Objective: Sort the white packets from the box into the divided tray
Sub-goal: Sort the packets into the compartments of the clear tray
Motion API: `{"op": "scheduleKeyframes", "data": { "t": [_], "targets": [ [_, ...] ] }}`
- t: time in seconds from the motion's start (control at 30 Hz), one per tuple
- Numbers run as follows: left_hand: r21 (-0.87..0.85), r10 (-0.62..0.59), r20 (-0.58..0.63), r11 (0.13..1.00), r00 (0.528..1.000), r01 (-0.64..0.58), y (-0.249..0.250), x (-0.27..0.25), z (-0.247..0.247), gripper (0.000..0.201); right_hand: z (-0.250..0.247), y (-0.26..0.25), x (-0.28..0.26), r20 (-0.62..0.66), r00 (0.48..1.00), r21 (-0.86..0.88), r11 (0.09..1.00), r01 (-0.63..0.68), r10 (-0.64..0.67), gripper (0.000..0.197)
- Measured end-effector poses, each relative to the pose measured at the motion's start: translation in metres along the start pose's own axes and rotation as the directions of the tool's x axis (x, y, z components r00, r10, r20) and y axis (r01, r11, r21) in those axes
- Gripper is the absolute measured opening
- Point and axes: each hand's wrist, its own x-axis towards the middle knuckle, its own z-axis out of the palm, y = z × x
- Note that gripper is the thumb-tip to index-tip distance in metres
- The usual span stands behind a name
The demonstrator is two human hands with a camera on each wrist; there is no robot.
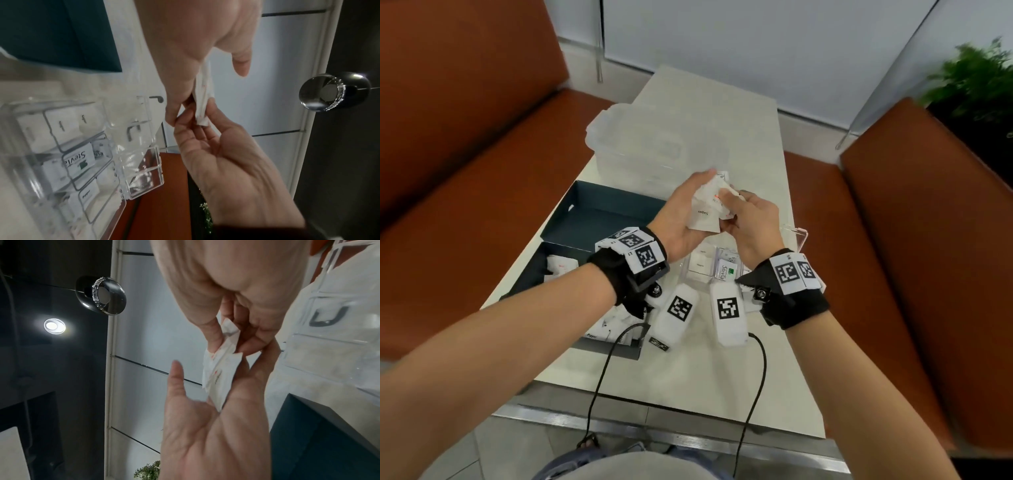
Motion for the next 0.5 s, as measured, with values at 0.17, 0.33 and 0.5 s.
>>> {"op": "scheduleKeyframes", "data": {
  "t": [0.17,0.33,0.5],
  "targets": [
    [0.057,0.013,-0.147,0.998,0.989,-0.004,-0.023,0.006,0.003,0.036,-0.01,0.014,-0.002,-0.037,0.999,-0.064,0.998,-0.003,0.001,0.019],
    [0.109,0.059,-0.209,0.993,0.976,-0.037,-0.032,0.01,-0.007,0.032,-0.03,0.015,0.0,0.076,0.997,-0.271,0.962,0.013,0.008,0.011],
    [0.238,0.164,-0.215,0.965,0.963,-0.111,-0.026,0.008,-0.016,0.03,-0.047,0.011,0.003,0.041,0.994,-0.454,0.884,0.109,-0.102,0.018]
  ]
}}
